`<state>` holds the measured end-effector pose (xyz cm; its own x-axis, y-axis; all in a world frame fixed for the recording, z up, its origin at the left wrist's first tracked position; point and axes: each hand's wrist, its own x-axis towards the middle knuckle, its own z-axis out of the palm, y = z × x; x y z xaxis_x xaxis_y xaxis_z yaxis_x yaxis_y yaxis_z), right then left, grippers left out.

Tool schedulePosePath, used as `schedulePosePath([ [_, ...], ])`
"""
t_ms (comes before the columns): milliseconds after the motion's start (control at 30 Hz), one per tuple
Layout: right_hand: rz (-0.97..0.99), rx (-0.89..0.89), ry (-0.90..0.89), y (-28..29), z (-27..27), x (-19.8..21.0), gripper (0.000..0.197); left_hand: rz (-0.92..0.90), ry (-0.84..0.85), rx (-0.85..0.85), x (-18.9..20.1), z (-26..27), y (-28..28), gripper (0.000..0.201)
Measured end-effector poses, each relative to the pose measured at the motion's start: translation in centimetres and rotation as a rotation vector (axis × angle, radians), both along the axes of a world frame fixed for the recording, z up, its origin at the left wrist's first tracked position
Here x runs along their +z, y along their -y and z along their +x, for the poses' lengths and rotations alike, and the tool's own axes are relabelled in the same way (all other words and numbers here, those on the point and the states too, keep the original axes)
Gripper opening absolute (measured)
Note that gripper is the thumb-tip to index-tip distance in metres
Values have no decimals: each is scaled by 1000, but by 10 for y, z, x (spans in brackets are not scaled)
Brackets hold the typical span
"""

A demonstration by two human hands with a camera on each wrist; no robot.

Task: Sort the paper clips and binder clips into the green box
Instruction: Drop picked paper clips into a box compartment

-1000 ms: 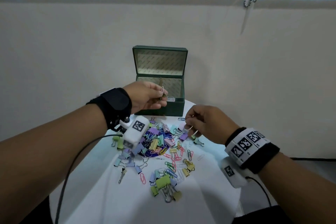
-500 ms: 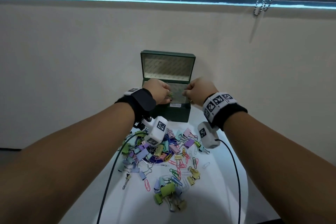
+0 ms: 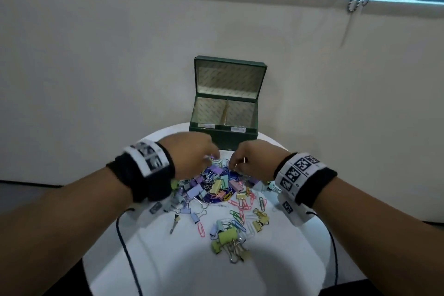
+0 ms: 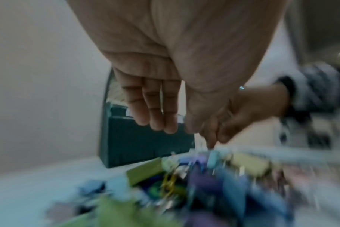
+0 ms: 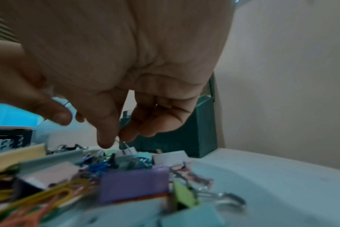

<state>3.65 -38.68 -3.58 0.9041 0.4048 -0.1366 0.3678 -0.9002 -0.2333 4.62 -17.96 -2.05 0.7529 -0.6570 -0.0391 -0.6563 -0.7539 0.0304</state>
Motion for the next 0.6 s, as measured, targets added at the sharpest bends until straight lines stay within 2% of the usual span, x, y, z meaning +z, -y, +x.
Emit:
schedulePosePath([
  [33, -46, 12, -6, -4, 1, -2, 23, 149, 86, -90, -8, -5, -3, 35],
  [67, -93, 18, 2, -8, 2, -4, 23, 223, 132, -163, -16, -8, -6, 41],
  [133, -167, 15, 40, -13, 4, -7, 26, 247, 115, -188, -28, -12, -13, 45],
  [267, -184, 40, 52, -22, 4, -10, 31, 193, 75, -105, -36, -10, -26, 37],
  [467, -156, 1, -29, -27, 2, -13, 17, 203, 97, 46, -39, -10, -35, 32],
  [600, -170, 0, -71, -28, -3, -9, 15, 158, 84, 113, -39, -10, -35, 30],
])
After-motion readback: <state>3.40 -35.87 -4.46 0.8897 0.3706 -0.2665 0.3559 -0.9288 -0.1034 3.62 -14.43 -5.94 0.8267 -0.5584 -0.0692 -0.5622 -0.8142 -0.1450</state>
